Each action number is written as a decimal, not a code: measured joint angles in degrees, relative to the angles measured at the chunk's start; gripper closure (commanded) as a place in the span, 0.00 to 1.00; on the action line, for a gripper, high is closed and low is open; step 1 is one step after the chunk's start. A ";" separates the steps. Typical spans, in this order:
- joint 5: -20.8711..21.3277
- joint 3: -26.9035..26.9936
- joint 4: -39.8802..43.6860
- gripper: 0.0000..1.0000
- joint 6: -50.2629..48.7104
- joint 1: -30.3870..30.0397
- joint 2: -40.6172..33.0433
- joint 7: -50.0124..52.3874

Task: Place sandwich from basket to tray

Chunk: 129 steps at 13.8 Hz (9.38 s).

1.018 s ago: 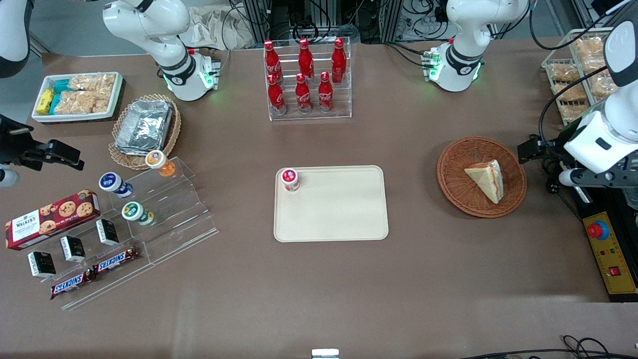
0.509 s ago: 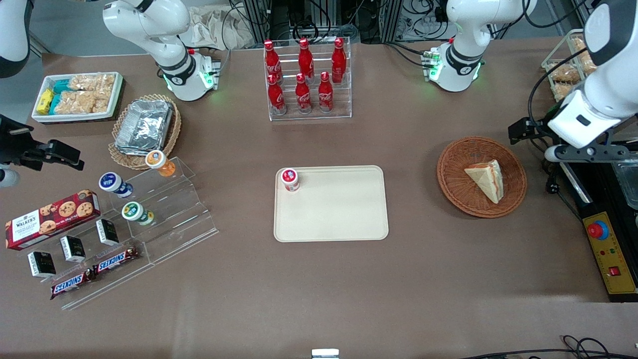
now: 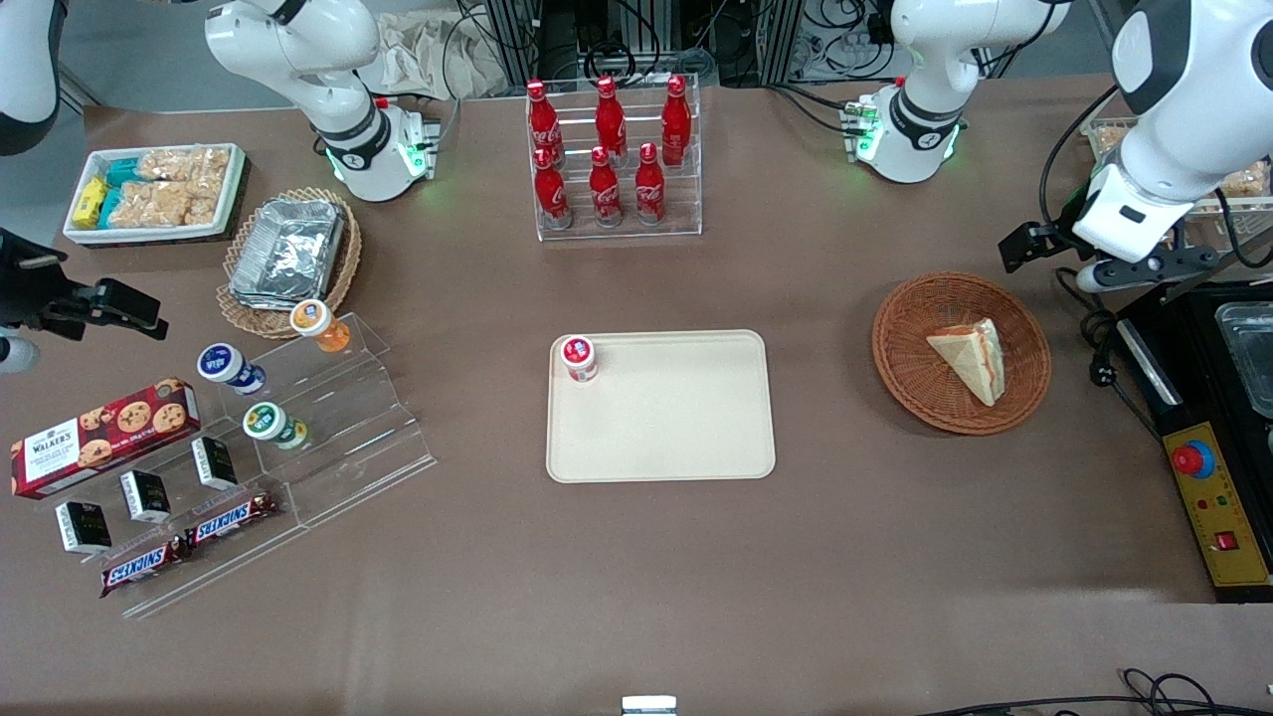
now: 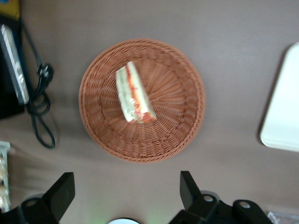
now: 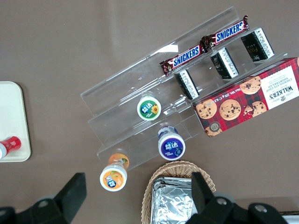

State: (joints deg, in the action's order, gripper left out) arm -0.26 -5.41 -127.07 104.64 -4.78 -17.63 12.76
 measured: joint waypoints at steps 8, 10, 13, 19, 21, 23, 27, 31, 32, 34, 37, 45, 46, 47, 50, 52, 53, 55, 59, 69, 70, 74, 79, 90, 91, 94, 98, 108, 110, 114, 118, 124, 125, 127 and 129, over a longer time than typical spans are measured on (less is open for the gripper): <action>-0.02 -0.02 -16.44 0.00 18.74 -2.08 0.34 14.38; -0.03 -0.02 -19.50 0.00 23.04 -2.08 1.27 16.55; -0.06 -0.01 -21.14 0.00 27.43 -2.08 4.78 18.67; -0.15 -0.01 -21.12 0.00 36.03 -2.09 13.84 22.49; -0.19 -0.01 -21.02 0.00 37.98 -2.09 16.33 22.88; -0.24 -0.01 -20.92 0.00 39.65 -2.09 18.25 23.01; -0.46 -0.01 -20.55 0.02 42.55 -2.09 20.69 23.02; -0.67 -0.01 -20.10 0.62 43.87 -2.09 21.73 23.52; -0.67 -0.01 -19.90 0.67 43.98 -2.09 21.74 23.67; -0.67 -0.02 -19.37 0.67 44.19 -2.08 21.73 23.70; -0.52 -0.21 -18.71 0.70 43.93 -2.04 21.42 23.67; 0.76 -0.23 -11.97 0.70 25.36 -2.01 12.78 10.54; 0.76 -0.21 -10.64 0.70 22.89 -2.02 11.48 8.42; 0.77 -0.21 -8.87 0.70 20.22 -2.02 10.33 6.48; 0.78 -0.22 0.00 0.70 10.07 -2.02 8.91 1.85; 0.79 -0.32 5.98 0.70 5.52 -1.88 8.93 -0.56; 0.79 -0.39 8.59 0.70 3.75 -1.67 9.06 -1.69; 0.77 -0.88 13.89 0.70 0.14 -1.35 10.02 -3.13; 0.58 -7.46 22.56 0.70 -5.08 -0.63 14.34 0.15; 0.68 -28.15 24.32 0.67 -2.06 0.12 22.74 22.80; 0.92 -29.31 24.33 0.67 -0.65 0.61 24.03 25.25; 6.24 -29.91 24.36 0.67 5.11 5.74 30.32 33.24; 12.13 -29.94 24.43 0.67 10.98 9.30 39.74 35.34; 23.97 -29.90 24.72 0.65 17.23 11.32 54.24 42.34; 24.05 -29.88 24.79 0.60 17.51 11.34 54.82 42.43; 24.13 -29.83 25.01 0.00 17.61 11.34 55.48 42.48; 24.16 -29.74 25.74 0.00 17.60 11.33 55.46 42.51; 16.53 -30.13 28.30 0.00 5.71 9.56 41.29 36.51; 13.16 -30.02 28.53 0.00 1.59 6.50 37.51 29.73; 11.12 -29.80 28.64 0.00 -4.61 0.05 32.04 16.96; 9.58 -29.46 29.61 0.00 -8.60 -6.67 28.29 4.29; 9.37 -29.01 35.73 0.00 -12.89 -14.77 27.16 -9.20; 9.37 -28.99 36.55 0.00 -12.97 -15.97 27.13 -10.79; 9.35 -28.96 38.37 0.00 -13.55 -18.74 27.07 -14.17; 9.33 -28.93 40.54 0.00 -14.80 -21.76 27.01 -16.90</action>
State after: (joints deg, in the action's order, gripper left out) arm 9.07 -34.34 -86.53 89.83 -26.54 9.39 -4.14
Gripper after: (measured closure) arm 0.000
